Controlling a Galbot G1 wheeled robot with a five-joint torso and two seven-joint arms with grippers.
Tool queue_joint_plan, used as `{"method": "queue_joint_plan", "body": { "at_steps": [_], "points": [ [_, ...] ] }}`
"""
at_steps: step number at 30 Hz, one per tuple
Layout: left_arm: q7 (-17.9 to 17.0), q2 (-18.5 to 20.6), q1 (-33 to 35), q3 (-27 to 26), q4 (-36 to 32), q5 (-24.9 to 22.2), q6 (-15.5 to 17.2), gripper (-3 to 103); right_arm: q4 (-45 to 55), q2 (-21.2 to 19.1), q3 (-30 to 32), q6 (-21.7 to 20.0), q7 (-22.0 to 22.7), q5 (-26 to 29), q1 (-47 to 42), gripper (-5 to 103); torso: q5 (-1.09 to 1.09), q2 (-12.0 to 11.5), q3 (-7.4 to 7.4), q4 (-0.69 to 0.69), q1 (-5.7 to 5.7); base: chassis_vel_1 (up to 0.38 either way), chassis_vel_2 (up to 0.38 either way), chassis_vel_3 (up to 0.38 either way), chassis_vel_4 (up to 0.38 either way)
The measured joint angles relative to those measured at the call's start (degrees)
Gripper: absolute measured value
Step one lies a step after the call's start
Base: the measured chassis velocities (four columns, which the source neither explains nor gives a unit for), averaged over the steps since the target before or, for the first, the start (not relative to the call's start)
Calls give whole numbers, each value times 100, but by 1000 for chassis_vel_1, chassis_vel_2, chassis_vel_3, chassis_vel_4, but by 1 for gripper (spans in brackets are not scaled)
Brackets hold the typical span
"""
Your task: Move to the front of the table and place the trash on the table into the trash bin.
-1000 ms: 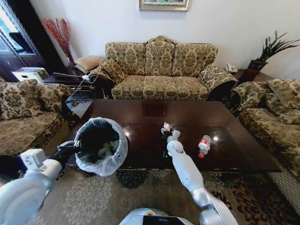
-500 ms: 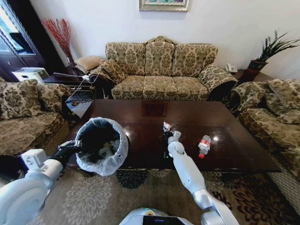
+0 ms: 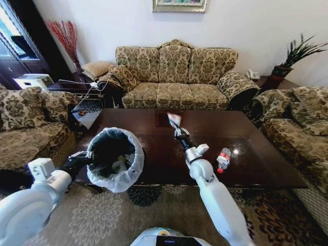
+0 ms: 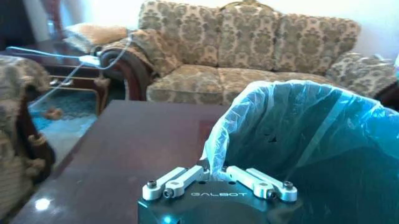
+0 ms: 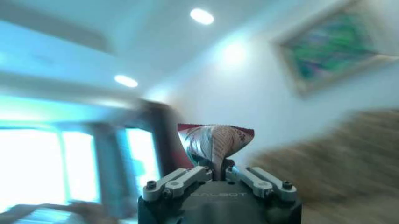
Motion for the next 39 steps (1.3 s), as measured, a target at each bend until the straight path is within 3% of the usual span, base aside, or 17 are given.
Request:
{"method": "queue_joint_plan", "body": {
  "at_steps": [1,6,11,19,24,26,30,32,33,34,39],
  "points": [
    [-19,126,-35,-4,0,-101,6,2,331,-93,-178,56,-242,25,-95,3,1,0,0,0,0,0,0,0,0],
    [-39,302,-65,-45,0,-222,10,2,937,-272,-770,51,-487,-27,-255,3,1,0,0,-1,-1,0,0,0,0],
    [-29,194,-33,-16,0,-219,26,2,818,-302,-1348,93,-574,-490,-191,3,1,0,0,1,-1,0,0,0,0],
    [-15,144,18,-48,0,-206,51,2,607,-211,-1676,90,-574,-920,-49,3,1,0,0,1,0,0,0,0,0],
    [2,97,24,-18,0,-187,51,2,551,-165,-1726,44,-573,-1035,-15,29,1,0,0,0,0,0,0,0,0],
    [21,91,19,-3,0,-182,50,2,540,-159,-1733,43,-564,-1045,-3,29,1,0,0,0,0,0,0,0,0],
    [79,80,4,28,0,-174,45,2,470,-86,-1792,-28,-389,-1075,122,51,1,0,0,0,0,0,0,0,0],
    [90,75,-3,35,0,-173,44,2,420,-58,-1812,-43,-343,-1092,182,51,1,0,0,0,0,0,0,0,0],
    [106,64,-8,40,0,-172,44,2,339,-8,-1858,-60,-264,-1114,279,61,1,0,0,0,0,0,0,0,0],
    [106,64,-8,40,0,-172,44,2,339,-8,-1858,-60,-264,-1114,279,61,1,0,0,0,0,0,0,0,0],
    [129,33,0,58,0,-163,44,2,180,107,-1879,-94,-103,-1110,515,83,1,0,1,1,0,0,0,0,0]
  ]
}}
